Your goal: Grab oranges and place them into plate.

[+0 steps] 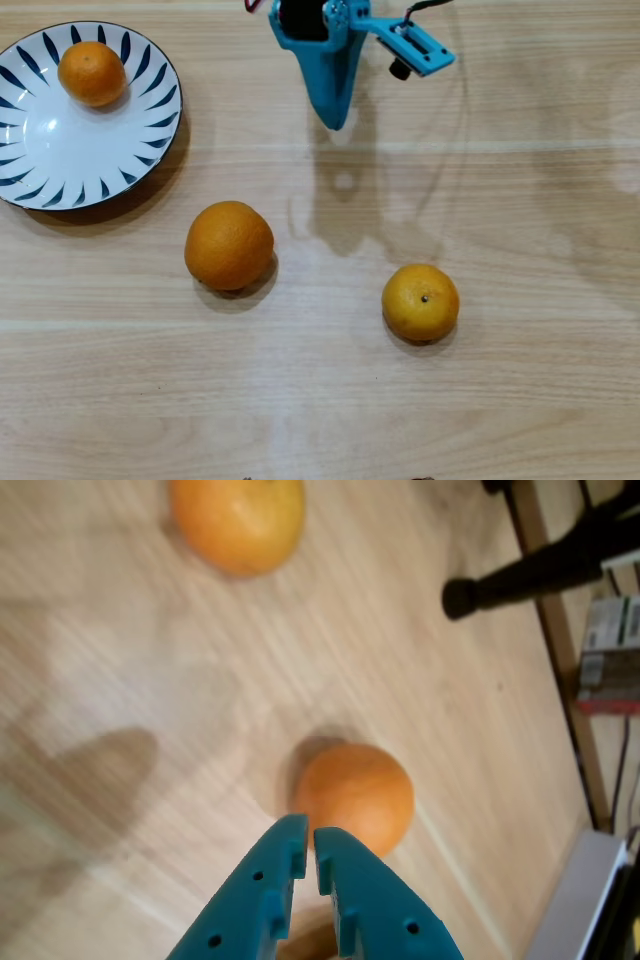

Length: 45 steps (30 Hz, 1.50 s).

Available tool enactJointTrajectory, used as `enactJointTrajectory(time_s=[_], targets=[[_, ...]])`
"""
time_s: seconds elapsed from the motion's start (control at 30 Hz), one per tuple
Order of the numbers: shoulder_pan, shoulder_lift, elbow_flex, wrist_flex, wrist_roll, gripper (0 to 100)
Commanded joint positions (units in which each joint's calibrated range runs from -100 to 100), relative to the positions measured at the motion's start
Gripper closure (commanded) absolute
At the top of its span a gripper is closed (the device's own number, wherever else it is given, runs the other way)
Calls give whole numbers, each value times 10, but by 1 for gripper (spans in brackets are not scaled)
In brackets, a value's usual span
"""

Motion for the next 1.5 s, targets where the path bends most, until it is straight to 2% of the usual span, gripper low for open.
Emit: enactJointTrajectory(time_s=[0.0,0.3,0.47,0.73,0.87,0.93,1.03,1.17,1.3,1.47], targets=[[-17,92,-134,-16,-1,98],[-20,425,-645,167,-2,97],[-30,563,-799,194,-35,97],[-50,662,-841,187,-116,97],[-62,667,-842,191,-138,96],[-66,666,-843,194,-165,91],[-85,666,-848,194,-212,77],[-116,666,-845,194,-300,63],[-141,674,-843,194,-385,61],[-153,677,-817,195,-434,60]])
